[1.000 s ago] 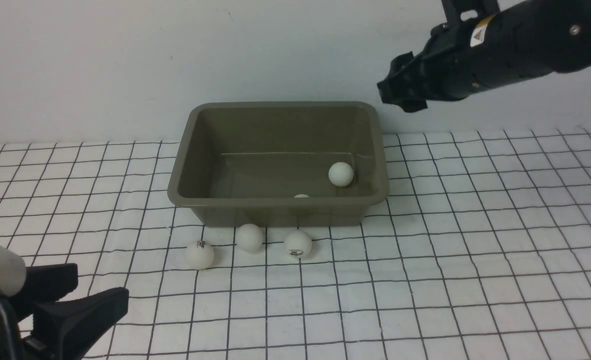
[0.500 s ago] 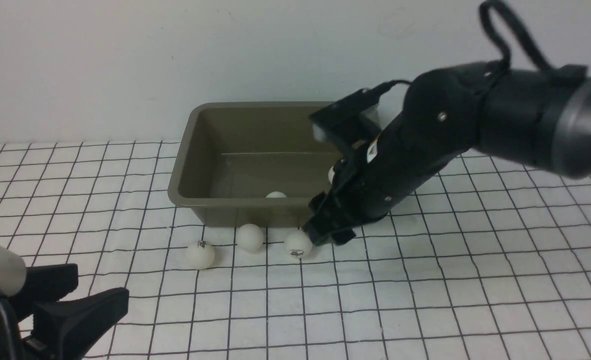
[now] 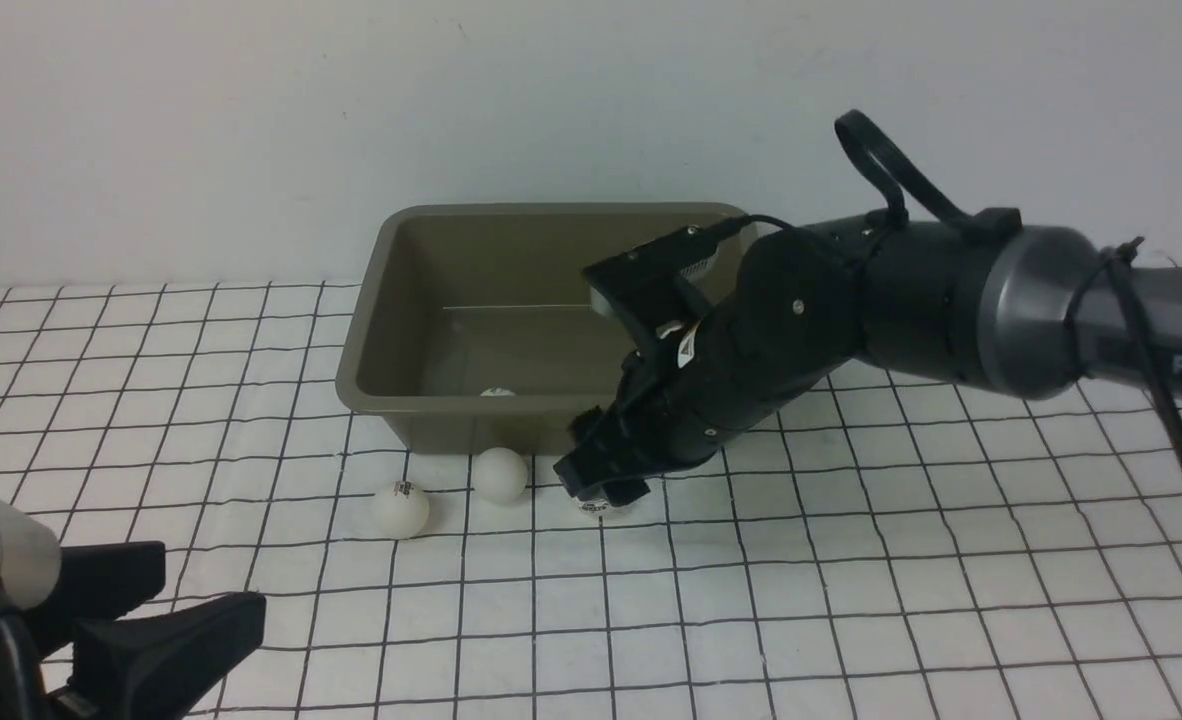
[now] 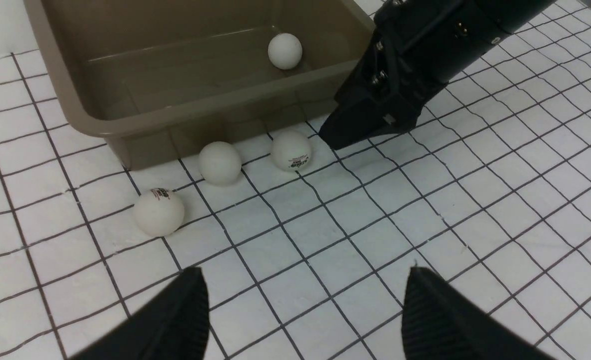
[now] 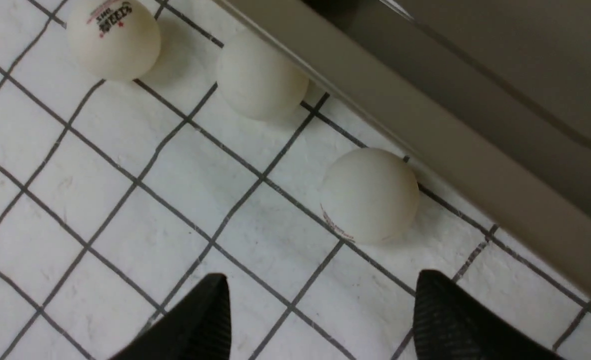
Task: Put the table tennis balls into the box on the white checkered tablecloth.
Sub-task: 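Reach for and grasp a ping pong ball on the table beside the basket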
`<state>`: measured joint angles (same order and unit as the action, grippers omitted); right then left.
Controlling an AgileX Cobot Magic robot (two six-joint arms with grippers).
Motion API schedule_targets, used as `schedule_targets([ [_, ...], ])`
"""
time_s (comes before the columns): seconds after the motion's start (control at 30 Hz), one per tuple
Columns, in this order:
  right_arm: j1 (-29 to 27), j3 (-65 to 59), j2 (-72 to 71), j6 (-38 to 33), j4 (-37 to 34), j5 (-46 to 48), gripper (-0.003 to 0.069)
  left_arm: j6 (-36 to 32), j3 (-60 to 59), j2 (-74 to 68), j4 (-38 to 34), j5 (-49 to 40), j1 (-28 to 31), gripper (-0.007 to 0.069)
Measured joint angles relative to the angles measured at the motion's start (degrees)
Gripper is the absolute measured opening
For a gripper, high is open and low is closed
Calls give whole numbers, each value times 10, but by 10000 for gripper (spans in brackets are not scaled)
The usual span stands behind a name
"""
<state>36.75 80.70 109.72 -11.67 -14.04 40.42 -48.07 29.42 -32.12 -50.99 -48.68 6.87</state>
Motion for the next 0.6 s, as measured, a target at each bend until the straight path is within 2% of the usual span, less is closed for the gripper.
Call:
schedule_targets([
  [0.17, 0, -1, -69, 18, 88, 3, 444, -1, 0, 0, 3, 0, 0, 468],
  [0.5, -37, -1, -293, 201, 419, 55, 444, 3, 0, -25, 23, 0, 0, 468],
  [0.6, -38, -1, -343, 218, 453, 62, 444, 3, 0, -59, 25, 12, 0, 468],
])
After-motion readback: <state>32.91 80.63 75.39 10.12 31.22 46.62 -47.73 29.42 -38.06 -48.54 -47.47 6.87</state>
